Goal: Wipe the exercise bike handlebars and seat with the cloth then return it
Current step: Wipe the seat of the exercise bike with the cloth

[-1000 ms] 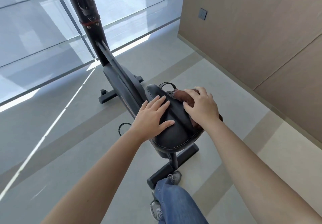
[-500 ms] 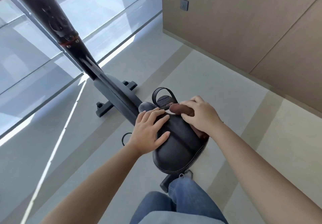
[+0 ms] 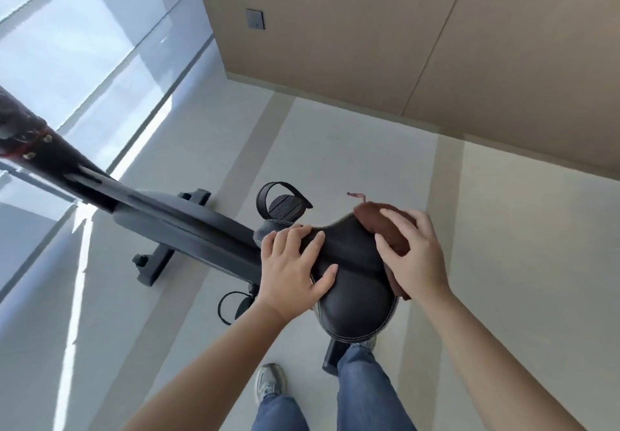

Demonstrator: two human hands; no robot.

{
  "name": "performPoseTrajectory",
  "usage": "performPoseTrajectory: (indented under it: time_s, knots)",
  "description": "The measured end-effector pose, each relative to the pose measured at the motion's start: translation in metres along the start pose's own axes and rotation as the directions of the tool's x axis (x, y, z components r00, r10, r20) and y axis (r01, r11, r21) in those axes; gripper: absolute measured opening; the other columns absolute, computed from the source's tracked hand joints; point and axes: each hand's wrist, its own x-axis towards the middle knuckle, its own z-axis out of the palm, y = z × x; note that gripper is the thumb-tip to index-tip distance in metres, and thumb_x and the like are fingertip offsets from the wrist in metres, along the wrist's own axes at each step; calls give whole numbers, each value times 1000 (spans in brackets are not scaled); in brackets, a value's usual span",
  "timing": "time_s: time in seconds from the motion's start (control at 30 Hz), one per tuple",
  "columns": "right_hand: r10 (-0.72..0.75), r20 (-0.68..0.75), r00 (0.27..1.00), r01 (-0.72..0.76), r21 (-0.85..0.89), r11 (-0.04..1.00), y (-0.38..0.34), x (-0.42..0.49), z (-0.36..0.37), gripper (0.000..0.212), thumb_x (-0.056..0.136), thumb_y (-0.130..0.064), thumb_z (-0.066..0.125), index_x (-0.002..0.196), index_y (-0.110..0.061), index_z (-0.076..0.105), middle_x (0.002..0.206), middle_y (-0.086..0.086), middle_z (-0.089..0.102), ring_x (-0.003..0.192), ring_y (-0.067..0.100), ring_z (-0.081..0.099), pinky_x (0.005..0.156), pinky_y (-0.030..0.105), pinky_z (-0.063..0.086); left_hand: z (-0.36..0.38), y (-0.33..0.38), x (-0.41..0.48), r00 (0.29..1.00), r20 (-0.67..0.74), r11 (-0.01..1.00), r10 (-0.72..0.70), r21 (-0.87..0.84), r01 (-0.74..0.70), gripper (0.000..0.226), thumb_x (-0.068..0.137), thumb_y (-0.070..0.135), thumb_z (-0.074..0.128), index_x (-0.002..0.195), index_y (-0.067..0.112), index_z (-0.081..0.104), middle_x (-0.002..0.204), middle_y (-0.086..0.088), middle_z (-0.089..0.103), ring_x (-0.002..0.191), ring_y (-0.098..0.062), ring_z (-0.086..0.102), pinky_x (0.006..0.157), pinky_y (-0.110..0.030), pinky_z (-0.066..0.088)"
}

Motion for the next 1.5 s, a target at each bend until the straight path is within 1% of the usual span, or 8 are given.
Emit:
performPoseTrajectory:
  time_s: [0.07, 0.17, 0.4, 0.5, 0.77, 1.0, 1.27, 1.5]
  knots:
    - [112, 117, 987, -120, 62, 991, 1, 25, -4, 37, 80, -17, 66, 116, -22, 61, 109, -1, 51, 101, 15, 54, 86, 12, 34, -3, -3, 1, 997, 58, 999, 41, 31, -42, 54, 79, 54, 48, 108, 12, 66, 107, -12, 63, 99, -32, 57, 88, -45, 39]
    - [203, 225, 953, -228, 91, 969, 2, 42, -6, 34, 82, -21, 63, 116, -27, 60, 105, -7, 50, 101, 13, 54, 82, 12, 32, -6, -9, 1, 987, 123, 989, 106, 91, -118, 62, 79, 59, 46, 113, 10, 63, 111, -13, 62, 101, -33, 57, 87, -50, 43]
    - [182, -153, 971, -164, 119, 979, 0, -35, 3, 43, 80, -14, 65, 122, -18, 56, 118, 1, 49, 106, 9, 49, 91, 9, 31, -14, 4, 2, 968, 212, 938, 135, 286, -194, 69, 80, 59, 42, 110, 2, 64, 110, -22, 64, 98, -38, 61, 80, -55, 50]
    - [190, -195, 962, -170, 118, 978, 0, -38, 6, 42, 80, -14, 66, 121, -18, 57, 118, 2, 50, 105, 9, 50, 93, 13, 34, -13, 9, 2, 971, 200, 922, 130, 336, -193, 67, 78, 56, 47, 108, -1, 65, 109, -25, 64, 96, -40, 62, 76, -56, 51]
    - [281, 219, 934, -325, 197, 925, 14, 34, -11, 37, 84, -22, 60, 120, -26, 57, 117, 0, 54, 106, 15, 52, 91, 23, 37, -9, 9, 3, 970, 205, 907, 131, 370, -201, 69, 64, 54, 64, 104, -2, 66, 105, -26, 65, 93, -40, 63, 70, -58, 52]
    - [370, -53, 927, -330, 349, 877, 20, -39, 4, 43, 84, -25, 60, 123, -38, 50, 104, -1, 53, 95, 7, 54, 82, 15, 35, -9, 9, 3, 962, 247, 907, 113, 370, -201, 70, 62, 51, 73, 105, -4, 65, 106, -27, 64, 94, -42, 63, 70, -59, 51]
    - [351, 97, 931, -360, 388, 848, 27, 13, -1, 31, 85, -24, 57, 116, -32, 58, 108, -10, 63, 106, 12, 57, 88, 23, 41, -7, 9, 4, 955, 273, 898, 118, 380, -220, 68, 67, 52, 66, 105, -4, 65, 106, -26, 64, 95, -41, 62, 69, -57, 52]
    - [437, -144, 888, -328, 470, 820, 7, -49, 11, 31, 86, -22, 55, 112, -39, 56, 103, -6, 64, 98, 8, 58, 82, 14, 43, -8, 8, 3, 952, 285, 869, 109, 437, -230, 68, 77, 55, 41, 112, 0, 62, 112, -22, 63, 102, -37, 60, 75, -54, 51]
